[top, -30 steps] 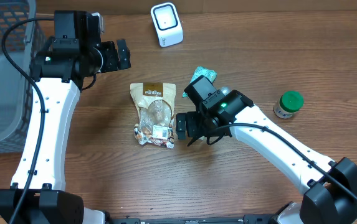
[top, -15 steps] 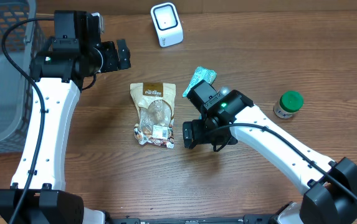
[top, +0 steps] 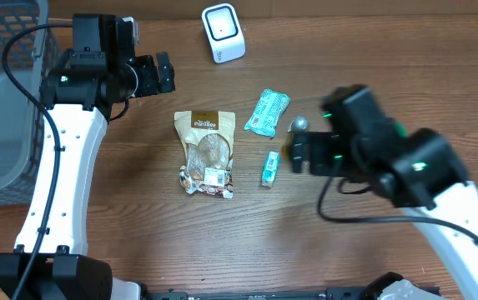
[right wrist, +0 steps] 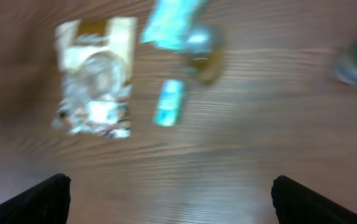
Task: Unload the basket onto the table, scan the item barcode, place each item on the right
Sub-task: 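Raise the right gripper and pull it back to the right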
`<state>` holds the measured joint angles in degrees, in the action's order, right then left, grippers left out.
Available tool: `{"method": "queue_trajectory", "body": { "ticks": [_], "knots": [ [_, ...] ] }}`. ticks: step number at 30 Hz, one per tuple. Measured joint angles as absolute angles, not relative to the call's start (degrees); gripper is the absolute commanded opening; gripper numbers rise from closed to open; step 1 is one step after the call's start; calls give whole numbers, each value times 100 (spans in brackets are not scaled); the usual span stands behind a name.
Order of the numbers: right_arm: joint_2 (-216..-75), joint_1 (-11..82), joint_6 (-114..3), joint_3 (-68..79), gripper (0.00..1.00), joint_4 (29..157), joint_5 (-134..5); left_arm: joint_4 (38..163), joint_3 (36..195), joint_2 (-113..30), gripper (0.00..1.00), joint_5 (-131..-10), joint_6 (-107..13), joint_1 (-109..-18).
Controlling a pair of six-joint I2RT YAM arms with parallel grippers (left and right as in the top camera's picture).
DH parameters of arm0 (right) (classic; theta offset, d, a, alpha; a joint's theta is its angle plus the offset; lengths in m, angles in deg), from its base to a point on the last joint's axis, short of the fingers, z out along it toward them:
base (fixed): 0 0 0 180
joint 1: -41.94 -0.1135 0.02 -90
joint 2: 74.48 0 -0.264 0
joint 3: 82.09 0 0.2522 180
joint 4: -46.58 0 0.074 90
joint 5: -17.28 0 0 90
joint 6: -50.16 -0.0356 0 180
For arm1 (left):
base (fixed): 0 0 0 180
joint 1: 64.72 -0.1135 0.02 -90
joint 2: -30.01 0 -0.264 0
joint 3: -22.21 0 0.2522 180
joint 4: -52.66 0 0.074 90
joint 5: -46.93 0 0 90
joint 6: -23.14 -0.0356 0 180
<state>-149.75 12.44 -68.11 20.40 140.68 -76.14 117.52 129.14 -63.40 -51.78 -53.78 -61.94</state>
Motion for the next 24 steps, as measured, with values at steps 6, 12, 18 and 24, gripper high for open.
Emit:
{"method": "queue_trajectory", "body": {
  "ticks": [6, 12, 18, 24],
  "knots": [
    [-15112, 2322, -6811, 1928, 100, 14177, -7723, 11752, 12914, -6340, 99, -5176, -5378, -6194],
    [-15115, 3095, -6811, 1447, 100, 13937, -7570, 11754, 12914, -6340, 99, -5178, -5378, -6194],
    [-15117, 3244, -6818, 862, 100, 13801, -7341, 11752, 12914, -6340, 99, -5178, -5378, -6194],
    [-15117, 3244, -6816, 291, 100, 13790, -7092, 11752, 12914, -6340, 100, -5176, -5378, -6194]
  ]
}}
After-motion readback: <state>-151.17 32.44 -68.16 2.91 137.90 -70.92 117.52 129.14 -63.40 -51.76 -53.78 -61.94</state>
